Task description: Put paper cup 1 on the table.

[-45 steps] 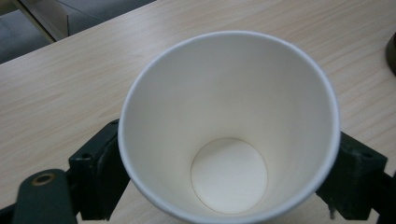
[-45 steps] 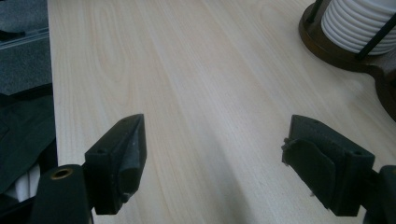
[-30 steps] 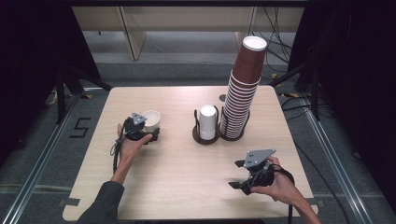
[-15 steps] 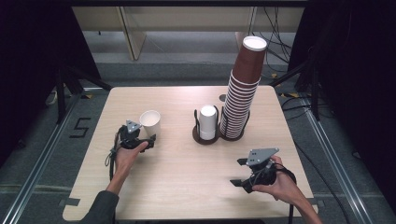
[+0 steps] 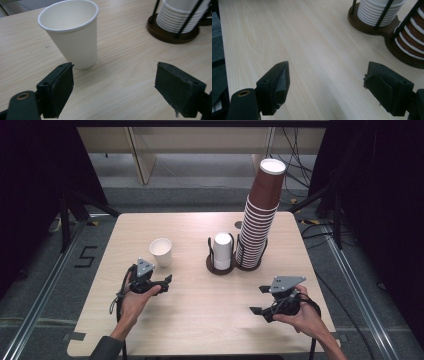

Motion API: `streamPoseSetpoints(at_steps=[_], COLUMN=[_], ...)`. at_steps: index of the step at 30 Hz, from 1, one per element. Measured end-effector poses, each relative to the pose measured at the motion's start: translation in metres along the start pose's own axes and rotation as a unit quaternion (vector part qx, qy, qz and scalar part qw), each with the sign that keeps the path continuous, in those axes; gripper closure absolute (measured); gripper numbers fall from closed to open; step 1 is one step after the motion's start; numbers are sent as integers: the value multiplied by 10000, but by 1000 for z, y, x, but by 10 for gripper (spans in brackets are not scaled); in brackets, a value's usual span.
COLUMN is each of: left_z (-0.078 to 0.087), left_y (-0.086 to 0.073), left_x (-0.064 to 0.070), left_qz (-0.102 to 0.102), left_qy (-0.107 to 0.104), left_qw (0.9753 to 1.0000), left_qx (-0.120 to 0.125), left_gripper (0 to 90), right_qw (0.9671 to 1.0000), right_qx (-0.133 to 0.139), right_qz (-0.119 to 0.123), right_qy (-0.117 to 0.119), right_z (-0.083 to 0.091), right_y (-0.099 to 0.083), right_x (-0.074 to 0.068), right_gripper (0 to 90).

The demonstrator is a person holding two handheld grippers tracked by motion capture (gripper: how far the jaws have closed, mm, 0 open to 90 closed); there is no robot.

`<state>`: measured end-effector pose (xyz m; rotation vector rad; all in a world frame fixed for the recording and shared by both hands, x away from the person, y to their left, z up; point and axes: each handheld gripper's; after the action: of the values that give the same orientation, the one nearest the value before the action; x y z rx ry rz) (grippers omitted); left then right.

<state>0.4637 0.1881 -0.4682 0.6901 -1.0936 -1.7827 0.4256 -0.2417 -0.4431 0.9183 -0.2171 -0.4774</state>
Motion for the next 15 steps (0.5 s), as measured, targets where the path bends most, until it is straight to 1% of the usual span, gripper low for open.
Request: streamPoseSetpoints(at_steps=[1,4,5,6,7,8,9,12,13,15], left_z=[4,12,16,18,20,22,24,30,31,33], left_y=[0,0,-1,-1,-2,-3,-4,-7,-9,-12], left_x=[4,13,17,20,24,27,30,36,39,43], left_qz=[0,1,18,18,-6,-5,-4,61,83,52], left_qy=[-67,-175,-253,-268,-311,-303,-375,-443,-440,-488], left_qw=[9999,9997,9995,9994,9993,9993,9989,9984,9983,9982], left_qx=[78,160,186,201,226,238,282,360,368,349], left_gripper=[151,151,151,151,150,150,150,150,150,150], right_qw=[10000,10000,9999,9999,9999,9998,9997,9997,9998,9997], right_qx=[13,30,55,41,69,57,40,73,81,50], right_qz=[7,-52,-43,-89,-45,-158,-154,-173,-131,-193], right_qy=[-33,-58,-100,-93,-131,-148,-162,-156,-161,-151], right_z=[1,2,2,3,3,3,4,4,4,4], right_y=[0,-1,-1,-1,-1,-2,-2,-3,-3,-3], right_x=[0,2,3,3,4,3,4,5,6,6], right_gripper=[206,202,202,201,202,201,200,198,197,197])
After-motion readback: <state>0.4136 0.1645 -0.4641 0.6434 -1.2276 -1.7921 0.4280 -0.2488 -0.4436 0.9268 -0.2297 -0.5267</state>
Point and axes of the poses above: each handheld gripper's, and its own axes: z roughly backward along the jaws, y roughly out of its top, x roughly to its right, and after that the axes turned 5 degrees about x, right-handed
